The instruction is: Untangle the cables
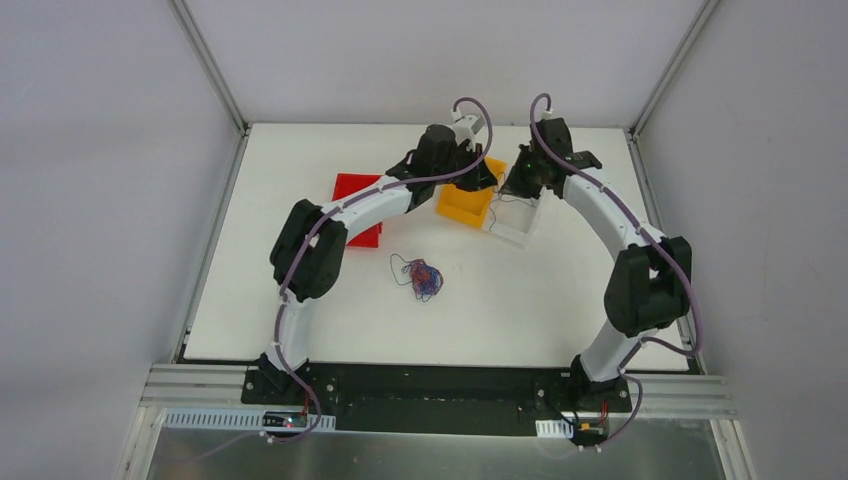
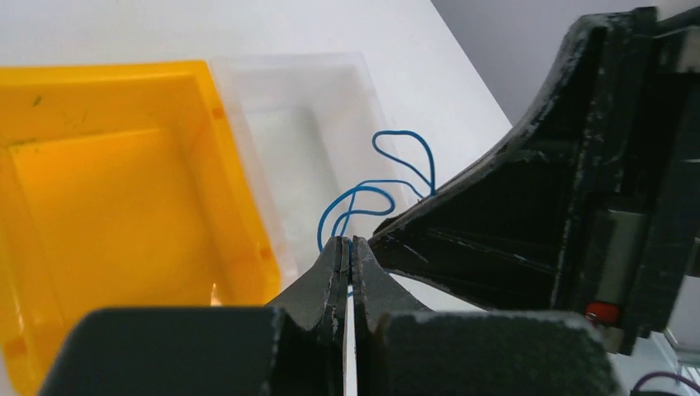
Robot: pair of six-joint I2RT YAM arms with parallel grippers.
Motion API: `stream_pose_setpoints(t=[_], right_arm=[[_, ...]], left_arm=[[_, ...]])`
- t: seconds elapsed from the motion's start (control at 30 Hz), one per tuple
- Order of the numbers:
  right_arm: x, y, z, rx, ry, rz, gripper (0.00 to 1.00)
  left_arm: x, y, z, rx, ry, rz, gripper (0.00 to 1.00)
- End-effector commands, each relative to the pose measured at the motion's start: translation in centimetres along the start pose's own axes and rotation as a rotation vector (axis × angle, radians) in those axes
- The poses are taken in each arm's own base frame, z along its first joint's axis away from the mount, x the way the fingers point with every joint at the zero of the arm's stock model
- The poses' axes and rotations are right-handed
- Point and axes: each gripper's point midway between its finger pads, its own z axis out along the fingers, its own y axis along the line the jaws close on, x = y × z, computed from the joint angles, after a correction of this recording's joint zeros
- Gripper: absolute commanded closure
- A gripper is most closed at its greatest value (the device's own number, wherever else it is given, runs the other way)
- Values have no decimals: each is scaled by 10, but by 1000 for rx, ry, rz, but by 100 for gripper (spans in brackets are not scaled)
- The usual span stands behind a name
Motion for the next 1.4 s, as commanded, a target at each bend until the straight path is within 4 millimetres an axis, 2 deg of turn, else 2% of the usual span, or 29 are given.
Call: stream_pose_setpoints(t=[0.0, 0.2, 0.47, 0.57, 0.73, 0.9, 0.97, 1.1, 1.23, 1.3, 1.37], right_arm=[[-36, -4, 13, -41, -24, 42, 100], [-62, -36, 45, 6, -15, 119, 100], [-81, -64, 59, 97, -46, 129, 100], [-79, -71, 62, 121, -42, 124, 100], [-57, -72, 68, 94, -5, 147, 100], [-33, -76, 73, 109, 31, 149, 100], [-29, -80, 73, 126, 38, 152, 99], [-36, -75, 59, 126, 15, 148, 79], [-53, -65, 33, 115, -32, 130, 57], [-59, -59, 17, 106, -53, 124, 47], [-62, -53, 1, 92, -72, 122, 40]], left_arm=[[-24, -27, 23, 95, -43, 13, 100], [-2, -14, 53, 84, 6, -25, 100], [44, -4, 71, 64, 107, -48, 100], [49, 1, 72, 42, 122, -50, 100], [48, 2, 73, 29, 137, -44, 99], [34, -7, 66, 33, 122, -25, 80], [25, -15, 60, 47, 114, -9, 68], [4, -31, 41, 55, 97, 33, 46], [-17, -47, 13, 42, 71, 76, 19], [-28, -53, -7, 25, 46, 95, 9], [-36, -59, -25, 11, 29, 111, 3]])
